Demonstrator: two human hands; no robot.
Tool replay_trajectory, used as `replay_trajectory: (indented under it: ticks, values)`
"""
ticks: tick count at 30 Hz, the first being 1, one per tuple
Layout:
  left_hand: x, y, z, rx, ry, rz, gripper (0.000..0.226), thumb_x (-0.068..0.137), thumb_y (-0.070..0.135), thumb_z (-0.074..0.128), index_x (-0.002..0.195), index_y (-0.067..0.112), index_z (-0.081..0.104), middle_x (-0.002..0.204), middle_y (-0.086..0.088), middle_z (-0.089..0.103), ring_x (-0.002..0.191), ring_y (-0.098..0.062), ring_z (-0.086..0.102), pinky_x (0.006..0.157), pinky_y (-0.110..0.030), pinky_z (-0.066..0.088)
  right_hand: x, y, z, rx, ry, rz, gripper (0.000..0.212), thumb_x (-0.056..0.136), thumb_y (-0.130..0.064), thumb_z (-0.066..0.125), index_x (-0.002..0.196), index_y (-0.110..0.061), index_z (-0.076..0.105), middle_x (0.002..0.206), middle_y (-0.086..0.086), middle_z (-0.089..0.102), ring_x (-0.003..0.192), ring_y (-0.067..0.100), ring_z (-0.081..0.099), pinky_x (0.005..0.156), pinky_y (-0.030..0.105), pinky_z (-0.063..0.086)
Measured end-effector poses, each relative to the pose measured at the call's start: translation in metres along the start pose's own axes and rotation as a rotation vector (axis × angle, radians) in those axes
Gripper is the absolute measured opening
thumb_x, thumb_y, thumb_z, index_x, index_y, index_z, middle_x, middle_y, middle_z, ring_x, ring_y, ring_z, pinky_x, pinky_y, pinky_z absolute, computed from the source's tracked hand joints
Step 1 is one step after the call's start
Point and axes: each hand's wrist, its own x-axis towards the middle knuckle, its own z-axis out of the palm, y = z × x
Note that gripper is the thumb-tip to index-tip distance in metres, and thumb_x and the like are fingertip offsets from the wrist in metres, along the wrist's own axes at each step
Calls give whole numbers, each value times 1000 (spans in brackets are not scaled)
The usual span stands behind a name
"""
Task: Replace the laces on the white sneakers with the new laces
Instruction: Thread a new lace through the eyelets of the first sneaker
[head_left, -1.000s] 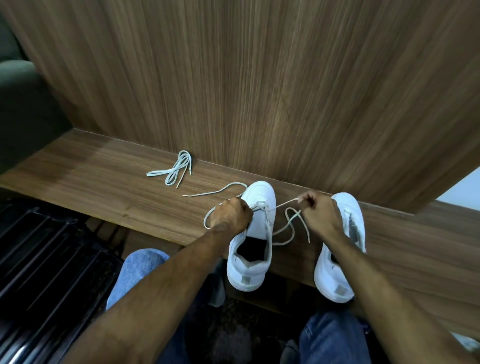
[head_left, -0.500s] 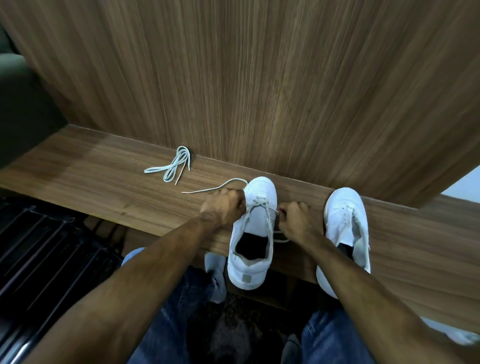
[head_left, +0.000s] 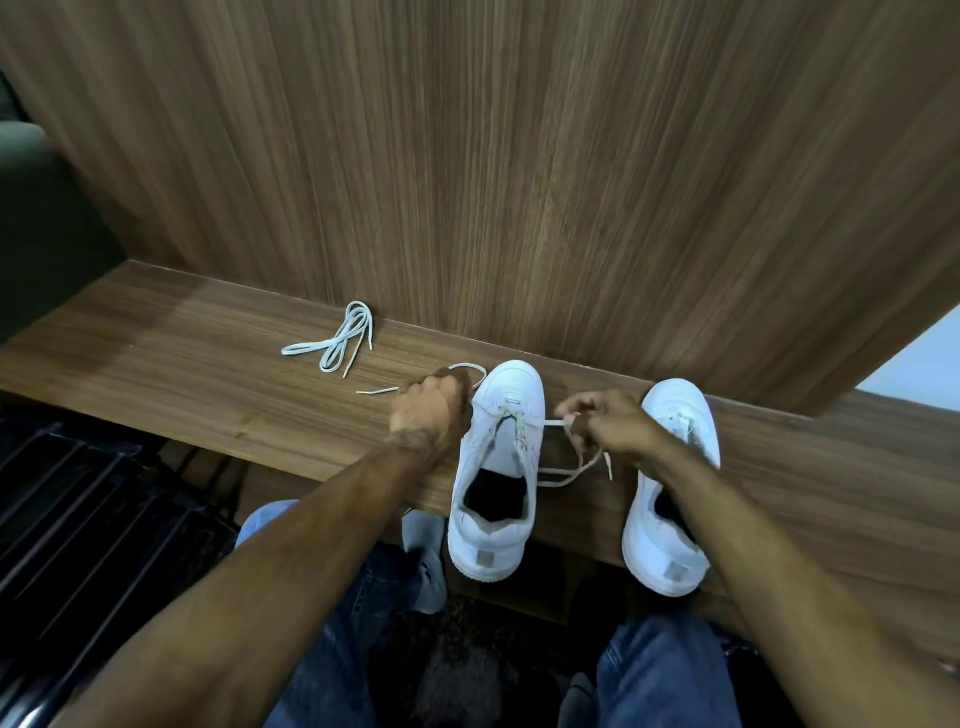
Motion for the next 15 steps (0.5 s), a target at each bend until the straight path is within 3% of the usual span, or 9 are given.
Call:
replay_trajectory:
  ticks: [3,6,9,11,13,15]
  values:
    - [-6,20,-9,-295,91,73,15,87,20,55,95,23,68,98,-3,71,93,-27,64,81,-35,52,-14,-18,-21,390,-24,-2,21,95,-1,51,108,-13,64,71,4,65,61,12,60,69,29,49]
    - [-21,50,-9,-651,-80,252,14,88,6,60,90,10,74,82,-3,72,74,-9,65,75,-32,54,-25,-41,-29,652,7,-24,25,94,3,50,108,-12,64,76,3,68,70,15,64,79,37,55]
    - [-43,84,-9,-1021,-262,248,15,97,6,53,100,2,68,73,10,66,63,10,56,66,-10,45,-29,-62,-27,826,105,-47,25,93,6,48,100,-13,64,79,4,69,74,15,67,80,36,56]
    - [-53,98,-11,-1147,-362,237,19,101,11,47,95,6,64,63,13,65,63,5,58,63,-8,44,-29,-69,-25,865,155,-59,25,93,6,48,96,-13,65,81,6,69,76,16,68,79,34,57]
    - [-56,95,-8,-1158,-411,285,24,102,15,45,89,10,65,64,4,66,69,-18,62,65,-21,48,-30,-68,-25,875,196,-64,25,91,8,49,95,-11,64,82,8,70,77,18,69,78,35,58]
    - [-50,81,-7,-1101,-379,299,23,101,15,45,87,13,64,56,3,62,61,-23,60,62,-28,48,-31,-57,-33,860,275,-45,24,89,10,50,96,-9,64,83,10,70,75,19,69,75,34,59]
